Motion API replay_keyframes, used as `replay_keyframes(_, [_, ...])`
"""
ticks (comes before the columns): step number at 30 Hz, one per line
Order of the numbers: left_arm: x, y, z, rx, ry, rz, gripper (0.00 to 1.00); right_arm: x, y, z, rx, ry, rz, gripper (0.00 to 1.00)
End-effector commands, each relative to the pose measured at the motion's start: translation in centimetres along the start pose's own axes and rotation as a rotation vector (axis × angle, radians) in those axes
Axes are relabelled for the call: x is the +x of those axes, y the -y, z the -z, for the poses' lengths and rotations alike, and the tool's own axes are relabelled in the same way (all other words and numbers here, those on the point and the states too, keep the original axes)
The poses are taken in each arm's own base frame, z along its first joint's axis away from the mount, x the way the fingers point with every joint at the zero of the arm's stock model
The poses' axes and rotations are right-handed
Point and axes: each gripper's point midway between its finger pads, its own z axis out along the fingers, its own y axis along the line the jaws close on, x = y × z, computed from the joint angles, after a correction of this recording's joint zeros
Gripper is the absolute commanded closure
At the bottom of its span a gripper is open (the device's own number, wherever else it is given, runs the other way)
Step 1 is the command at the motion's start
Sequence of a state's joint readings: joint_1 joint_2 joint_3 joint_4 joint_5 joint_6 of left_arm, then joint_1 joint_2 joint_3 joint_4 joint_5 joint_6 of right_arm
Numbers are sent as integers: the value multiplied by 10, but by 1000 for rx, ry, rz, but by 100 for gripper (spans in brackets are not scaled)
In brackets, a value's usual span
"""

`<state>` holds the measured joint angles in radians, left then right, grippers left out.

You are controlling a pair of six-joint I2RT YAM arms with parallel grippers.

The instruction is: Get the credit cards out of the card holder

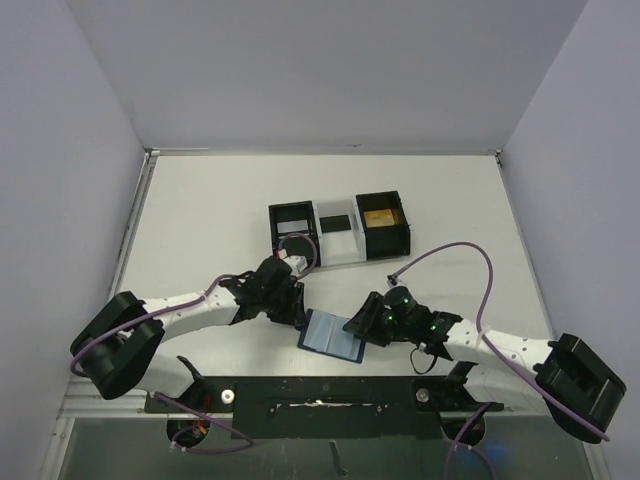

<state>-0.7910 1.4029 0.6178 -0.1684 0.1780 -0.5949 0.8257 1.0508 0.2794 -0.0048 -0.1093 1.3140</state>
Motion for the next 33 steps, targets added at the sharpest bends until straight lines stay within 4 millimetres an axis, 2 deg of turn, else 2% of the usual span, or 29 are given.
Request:
replay_keyframes(1, [-12, 13, 1, 23, 47, -1, 76, -15, -36, 1, -84, 44, 49, 61])
replay_keyframes(10, [-10, 12, 5, 21, 87, 79, 80, -16, -50, 0, -84, 4, 127, 65])
replay_keyframes(18, [-9, 10, 7, 13, 100, 111, 83, -26, -26, 13, 68, 60, 109, 57])
replay_keyframes(23, [-10, 14, 9, 31, 99, 105, 85, -21, -9, 22, 134, 56, 80, 56])
replay_keyframes(33, [-9, 15, 8, 33, 88, 98, 92, -13, -1, 18, 136, 31, 60, 56])
